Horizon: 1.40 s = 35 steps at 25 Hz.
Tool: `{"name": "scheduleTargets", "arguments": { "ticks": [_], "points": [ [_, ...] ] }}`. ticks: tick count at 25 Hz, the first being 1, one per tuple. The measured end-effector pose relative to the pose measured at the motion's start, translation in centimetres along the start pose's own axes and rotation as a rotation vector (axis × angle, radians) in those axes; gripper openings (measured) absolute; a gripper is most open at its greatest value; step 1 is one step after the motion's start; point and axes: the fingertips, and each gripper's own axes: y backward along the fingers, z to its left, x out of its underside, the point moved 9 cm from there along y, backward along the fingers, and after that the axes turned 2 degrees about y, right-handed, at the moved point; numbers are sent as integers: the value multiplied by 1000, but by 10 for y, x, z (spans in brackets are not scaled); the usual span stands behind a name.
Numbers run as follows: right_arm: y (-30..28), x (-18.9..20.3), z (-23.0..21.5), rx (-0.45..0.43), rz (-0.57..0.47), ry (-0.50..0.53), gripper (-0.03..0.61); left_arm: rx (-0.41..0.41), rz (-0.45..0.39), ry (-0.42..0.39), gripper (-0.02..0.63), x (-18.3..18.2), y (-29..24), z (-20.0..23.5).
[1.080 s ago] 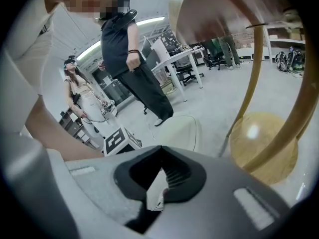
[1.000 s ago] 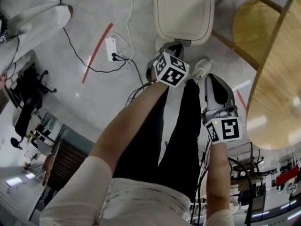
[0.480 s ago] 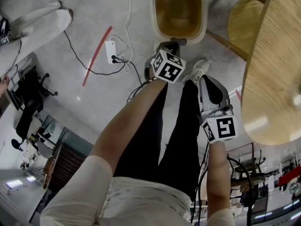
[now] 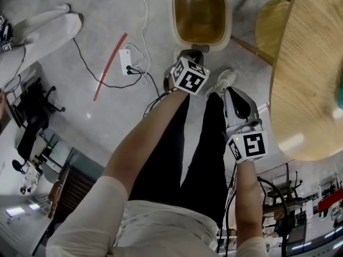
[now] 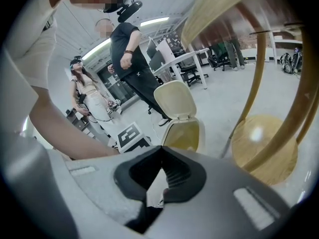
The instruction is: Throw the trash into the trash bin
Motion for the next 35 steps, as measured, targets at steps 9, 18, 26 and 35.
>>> {"name": "scheduleTargets", "arguments": {
  "ticks": [9, 18, 26, 35],
  "points": [
    [17, -28, 22, -20, -18, 32, 1, 29, -95, 32, 3, -5, 56, -22],
    [56, -64, 43, -1, -39, 41, 0, 21, -177, 74, 3, -15, 135, -34],
    [92, -93, 54, 16, -52, 47, 0, 27, -262, 122, 3, -37, 206, -55],
    [128, -125, 83, 28, -81, 74, 0, 17, -354, 116, 3, -34, 283, -82]
  ]
}}
